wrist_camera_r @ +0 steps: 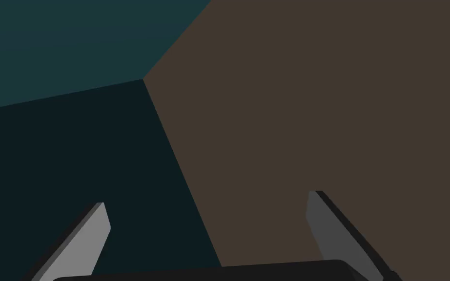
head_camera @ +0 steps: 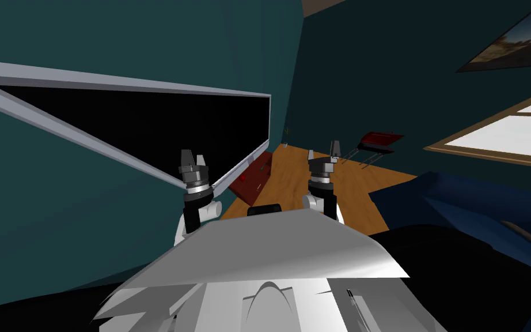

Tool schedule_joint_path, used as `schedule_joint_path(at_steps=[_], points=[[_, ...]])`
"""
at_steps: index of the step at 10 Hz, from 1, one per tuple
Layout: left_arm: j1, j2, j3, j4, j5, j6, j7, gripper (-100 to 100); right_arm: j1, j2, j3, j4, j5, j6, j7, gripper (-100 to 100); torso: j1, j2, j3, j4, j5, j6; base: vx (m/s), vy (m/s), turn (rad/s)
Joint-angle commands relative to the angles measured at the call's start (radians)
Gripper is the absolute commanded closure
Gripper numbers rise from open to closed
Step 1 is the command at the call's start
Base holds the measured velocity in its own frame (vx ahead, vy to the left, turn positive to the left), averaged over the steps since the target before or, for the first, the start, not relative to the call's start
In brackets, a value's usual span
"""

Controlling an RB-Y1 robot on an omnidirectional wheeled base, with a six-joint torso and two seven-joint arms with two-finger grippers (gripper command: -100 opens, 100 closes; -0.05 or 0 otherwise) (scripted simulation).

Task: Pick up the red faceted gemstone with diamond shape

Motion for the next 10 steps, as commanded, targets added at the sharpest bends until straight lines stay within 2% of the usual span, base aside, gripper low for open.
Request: schedule_joint_path(at_steps=[1, 5, 6, 8, 9, 10], points=[[0.01, 0.015, 0.004, 0.006, -0.001, 0.03, -0.003, -100, 0.0, 0.0, 0.0, 0.0, 0.0, 0.0, 0.0, 0, 0.0, 0.0, 0.0, 0.0, 0.0, 0.0, -0.011, -0.005, -0.066], [0.042, 0.04, 0.016, 0.024, -0.004, 0.125, -0.016, -100, 0.0, 0.0, 0.0, 0.0, 0.0, 0.0, 0.0, 0, -0.001, 0.002, 0.001, 0.0, 0.0, 0.0, -0.027, -0.015, -0.09], [0.042, 0.04, 0.016, 0.024, -0.004, 0.133, -0.016, -100, 0.0, 0.0, 0.0, 0.0, 0.0, 0.0, 0.0, 0, -0.001, 0.002, 0.001, 0.0, 0.0, 0.0, -0.024, -0.012, -0.026], [0.063, 0.047, 0.024, 0.038, -0.006, 0.199, -0.026, -100, 0.0, 0.0, 0.0, 0.0, 0.0, 0.0, 0.0, 0, 0.0, 0.001, 0.001, 0.0, 0.0, 0.0, -0.019, -0.015, -0.105], [0.063, 0.047, 0.024, 0.038, -0.006, 0.204, -0.026, -100, 0.0, 0.0, 0.0, 0.0, 0.0, 0.0, 0.0, 0, -0.001, 0.002, 0.001, 0.0, 0.0, 0.0, -0.018, -0.011, -0.04], [0.074, 0.05, 0.029, 0.046, -0.007, 0.236, -0.033, -100, 0.0, 0.0, 0.0, 0.0, 0.0, 0.0, 0.0, 0, -0.001, 0.001, 0.001, 0.0, 0.0, 0.0, -0.016, -0.014, -0.079]])
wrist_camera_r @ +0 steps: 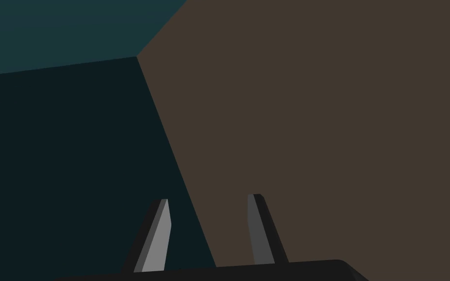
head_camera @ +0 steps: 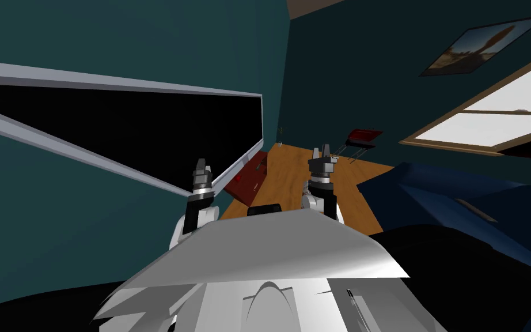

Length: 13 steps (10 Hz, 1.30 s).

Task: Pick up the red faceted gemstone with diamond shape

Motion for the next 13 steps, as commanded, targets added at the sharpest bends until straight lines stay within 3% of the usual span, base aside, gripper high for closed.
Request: schedule_joint_path(at_steps=[1, 8, 13], points=[[0.019, 0.007, 0.01, 0.012, 0.001, 0.05, -0.008, -100, 0.0, 0.0, 0.0, 0.0, 0.0, 0.0, 0.0, 0, 0.0, 0.0, 0.0, 0.0, 0.0, 0.0, -0.02, -0.021, -0.168], [0.054, 0.013, 0.026, 0.042, -0.001, 0.205, -0.034, -100, 0.0, 0.0, 0.0, 0.0, 0.0, 0.0, 0.0, 0, 0.0, 0.0, 0.0, 0.0, 0.0, 0.0, -0.01, -0.013, -0.076], [0.096, 0.022, 0.045, 0.09, -0.002, 0.375, -0.079, -100, 0.0, 0.0, 0.0, 0.0, 0.0, 0.0, 0.0, 0, 0.0, -0.001, -0.001, 0.0, 0.0, 0.0, -0.001, -0.022, -0.148]])
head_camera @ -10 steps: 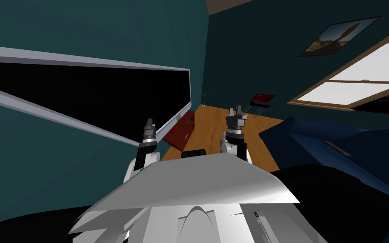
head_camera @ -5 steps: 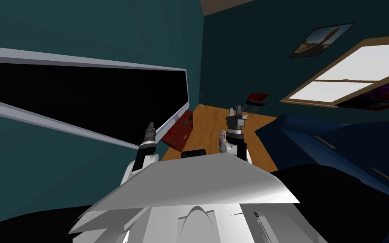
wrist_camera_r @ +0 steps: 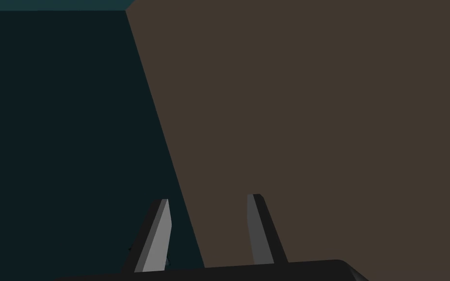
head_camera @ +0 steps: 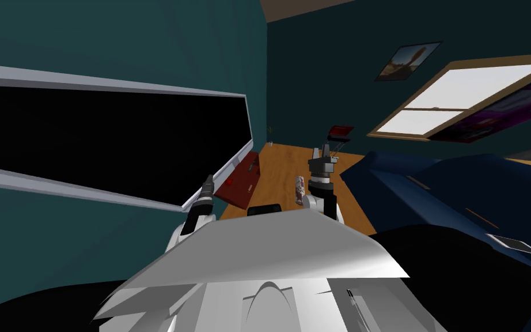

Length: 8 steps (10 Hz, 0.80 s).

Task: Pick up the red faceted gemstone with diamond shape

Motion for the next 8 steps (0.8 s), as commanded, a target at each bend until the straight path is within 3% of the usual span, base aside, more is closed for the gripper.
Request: schedule_joint_path(at_steps=[1, 8], points=[[-0.009, 0.006, 0.008, 0.022, 0.002, 0.048, -0.007, -100, 0.0, 0.0, 0.0, 0.0, 0.0, 0.0, 0.0, 0, 0.0, 0.0, 0.0, 0.0, 0.0, 0.0, 0.003, -0.015, -0.064], [0.024, 0.022, 0.025, 0.076, 0.003, 0.229, -0.063, -100, 0.0, 0.0, 0.0, 0.0, 0.0, 0.0, 0.0, 0, 0.001, -0.001, -0.001, 0.0, 0.0, -0.001, 0.013, -0.016, -0.111]])
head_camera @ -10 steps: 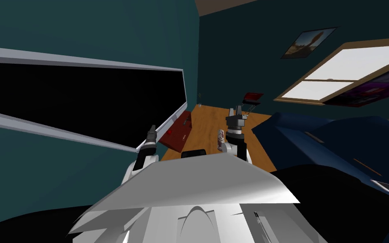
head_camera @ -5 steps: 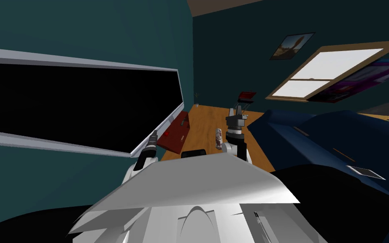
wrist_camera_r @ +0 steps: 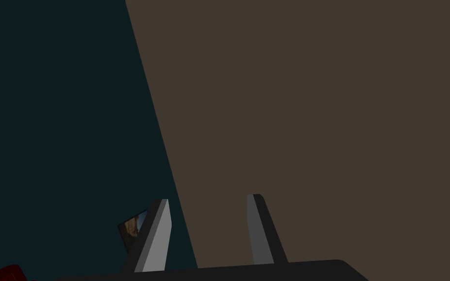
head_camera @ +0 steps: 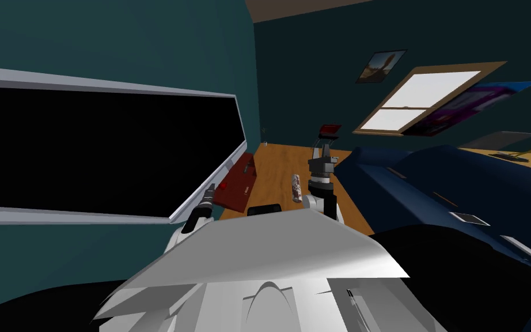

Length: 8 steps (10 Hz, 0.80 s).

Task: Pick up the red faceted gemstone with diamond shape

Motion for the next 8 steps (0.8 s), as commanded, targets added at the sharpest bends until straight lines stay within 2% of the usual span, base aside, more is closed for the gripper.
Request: schedule_joint_path(at_steps=[1, 2, 3, 5, 6, 7, 8], points=[[0.008, -0.003, -0.001, 0.006, -0.003, 0.031, -0.01, -100, 0.0, 0.0, 0.0, 0.0, 0.0, 0.0, 0.0, 0, 0.0, 0.0, 0.0, 0.0, 0.0, 0.0, 0.017, -0.01, -0.069], [0.015, 0.002, 0.002, 0.02, -0.002, 0.074, -0.025, -100, 0.0, 0.0, 0.0, 0.0, 0.0, 0.0, 0.0, 0, 0.0, 0.0, 0.0, 0.0, 0.0, -0.001, 0.023, -0.014, -0.128], [0.015, 0.002, 0.002, 0.02, -0.002, 0.078, -0.025, -100, 0.0, 0.0, 0.0, 0.0, 0.0, 0.0, 0.0, 0, 0.0, 0.0, 0.0, 0.0, 0.0, 0.0, 0.019, -0.012, -0.077], [0.02, 0.008, 0.006, 0.034, -0.001, 0.123, -0.041, -100, 0.0, 0.0, 0.0, 0.0, 0.0, 0.0, 0.0, 0, 0.0, 0.0, 0.0, 0.0, 0.0, 0.0, 0.021, -0.012, -0.112], [0.024, 0.014, 0.009, 0.049, 0.0, 0.163, -0.057, -100, 0.0, 0.0, 0.0, 0.0, 0.0, 0.0, 0.0, 0, 0.0, 0.0, 0.0, 0.0, 0.0, 0.0, 0.031, -0.011, -0.163], [0.024, 0.014, 0.009, 0.049, 0.0, 0.167, -0.057, -100, 0.0, 0.0, 0.0, 0.0, 0.0, 0.0, 0.0, 0, 0.0, -0.001, 0.0, 0.0, 0.0, 0.0, 0.024, -0.006, -0.061], [0.028, 0.021, 0.012, 0.063, 0.001, 0.208, -0.073, -100, 0.0, 0.0, 0.0, 0.0, 0.0, 0.0, 0.0, 0, 0.0, 0.0, 0.0, 0.0, 0.0, -0.001, 0.03, -0.009, -0.14]])
